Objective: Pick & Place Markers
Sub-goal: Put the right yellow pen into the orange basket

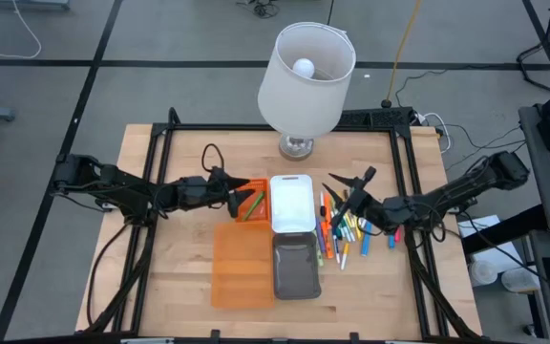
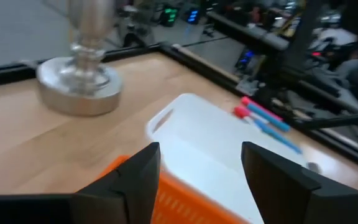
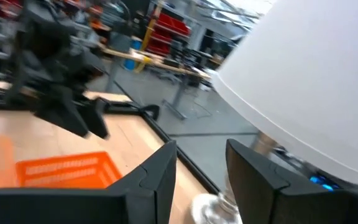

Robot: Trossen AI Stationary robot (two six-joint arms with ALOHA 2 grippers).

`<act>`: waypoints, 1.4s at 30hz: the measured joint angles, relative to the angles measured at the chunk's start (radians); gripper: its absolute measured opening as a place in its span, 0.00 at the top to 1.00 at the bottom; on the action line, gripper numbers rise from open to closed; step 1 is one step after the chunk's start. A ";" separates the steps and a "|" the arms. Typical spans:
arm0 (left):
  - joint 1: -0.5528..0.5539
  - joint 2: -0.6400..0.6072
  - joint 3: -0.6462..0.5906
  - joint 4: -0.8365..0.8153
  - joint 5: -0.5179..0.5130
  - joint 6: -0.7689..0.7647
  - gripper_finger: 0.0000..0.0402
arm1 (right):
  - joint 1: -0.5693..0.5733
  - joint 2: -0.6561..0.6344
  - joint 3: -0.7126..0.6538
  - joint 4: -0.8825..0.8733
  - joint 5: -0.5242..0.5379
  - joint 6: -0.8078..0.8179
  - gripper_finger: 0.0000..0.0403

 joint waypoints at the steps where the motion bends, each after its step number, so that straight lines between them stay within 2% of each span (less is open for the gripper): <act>1: 0.000 0.000 0.000 0.017 0.023 0.013 0.44 | 0.014 -0.003 0.000 -0.005 0.028 -0.004 0.68; 4: 0.000 0.000 0.000 0.075 0.094 0.057 0.46 | 0.048 -0.010 0.000 -0.008 0.078 -0.002 0.68; 7: 0.000 0.000 0.000 0.129 0.146 0.109 0.48 | 0.061 -0.012 0.000 -0.031 0.076 0.038 0.68; 11: 0.000 0.000 0.001 0.216 0.178 0.166 0.50 | 0.040 -0.011 0.024 -0.219 0.048 0.161 0.68; 13: 0.000 0.000 0.001 0.233 0.190 0.177 0.52 | 0.014 -0.012 0.056 -0.364 -0.087 0.280 0.70; 16: 0.000 0.000 0.001 0.235 0.194 0.176 0.53 | -0.037 -0.011 0.107 -0.548 -0.401 0.450 0.71; 18: 0.000 0.000 0.001 0.226 0.196 0.176 0.53 | -0.067 -0.011 0.132 -0.668 -0.534 0.537 0.72; 22: 0.000 0.000 0.001 0.199 0.196 0.175 0.54 | -0.115 -0.011 0.148 -0.908 -0.575 0.677 0.74; 27: 0.000 0.000 0.001 0.189 0.196 0.174 0.54 | -0.186 -0.009 0.149 -1.074 -0.578 0.831 0.74; 34: 0.000 0.000 0.001 0.189 0.196 0.173 0.54 | -0.295 0.003 0.081 -1.094 -0.593 0.910 0.74; 42: 0.000 0.000 0.001 0.188 0.196 0.174 0.54 | -0.360 0.068 0.012 -0.992 -0.745 0.902 0.74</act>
